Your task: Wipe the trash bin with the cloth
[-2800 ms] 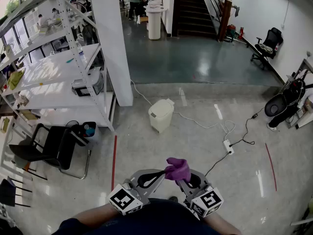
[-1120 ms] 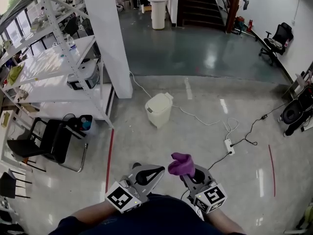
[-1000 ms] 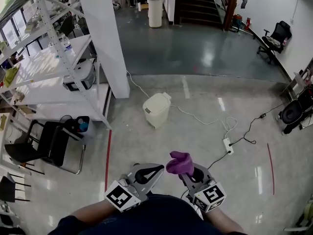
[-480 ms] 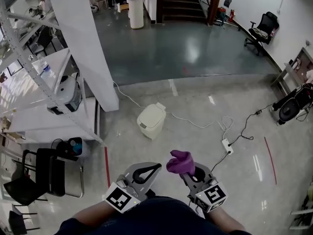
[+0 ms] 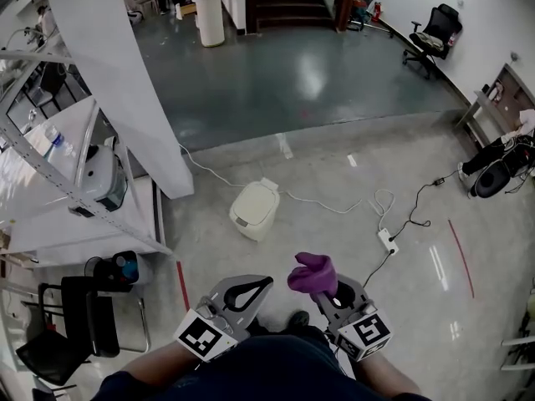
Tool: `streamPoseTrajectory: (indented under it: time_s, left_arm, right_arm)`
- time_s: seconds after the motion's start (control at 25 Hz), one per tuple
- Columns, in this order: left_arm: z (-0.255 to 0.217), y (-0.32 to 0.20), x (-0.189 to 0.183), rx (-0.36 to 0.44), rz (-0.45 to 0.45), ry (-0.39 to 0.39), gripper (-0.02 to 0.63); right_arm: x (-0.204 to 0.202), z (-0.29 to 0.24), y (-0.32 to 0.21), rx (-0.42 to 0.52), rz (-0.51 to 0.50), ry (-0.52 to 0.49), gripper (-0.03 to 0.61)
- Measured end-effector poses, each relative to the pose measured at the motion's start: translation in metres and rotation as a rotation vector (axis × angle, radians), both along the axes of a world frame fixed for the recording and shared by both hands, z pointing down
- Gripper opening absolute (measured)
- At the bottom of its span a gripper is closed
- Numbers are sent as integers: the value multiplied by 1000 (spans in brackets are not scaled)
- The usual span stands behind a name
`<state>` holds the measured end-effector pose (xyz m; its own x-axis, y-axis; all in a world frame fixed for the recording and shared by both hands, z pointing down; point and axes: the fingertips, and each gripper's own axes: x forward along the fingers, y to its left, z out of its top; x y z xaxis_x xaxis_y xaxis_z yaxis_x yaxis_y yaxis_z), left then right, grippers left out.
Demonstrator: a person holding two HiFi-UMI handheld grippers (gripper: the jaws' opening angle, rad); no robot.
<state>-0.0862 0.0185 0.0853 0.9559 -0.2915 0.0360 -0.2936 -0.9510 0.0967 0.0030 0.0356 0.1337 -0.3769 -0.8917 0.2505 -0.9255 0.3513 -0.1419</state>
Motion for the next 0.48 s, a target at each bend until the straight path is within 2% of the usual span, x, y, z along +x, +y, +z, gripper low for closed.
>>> streamPoseTrajectory:
  time_s: [0.48]
  left_arm:
    - [16,-30,47,8,-112,-52,-2]
  right_arm:
    - [50,16,-28,5,-94,-57,78]
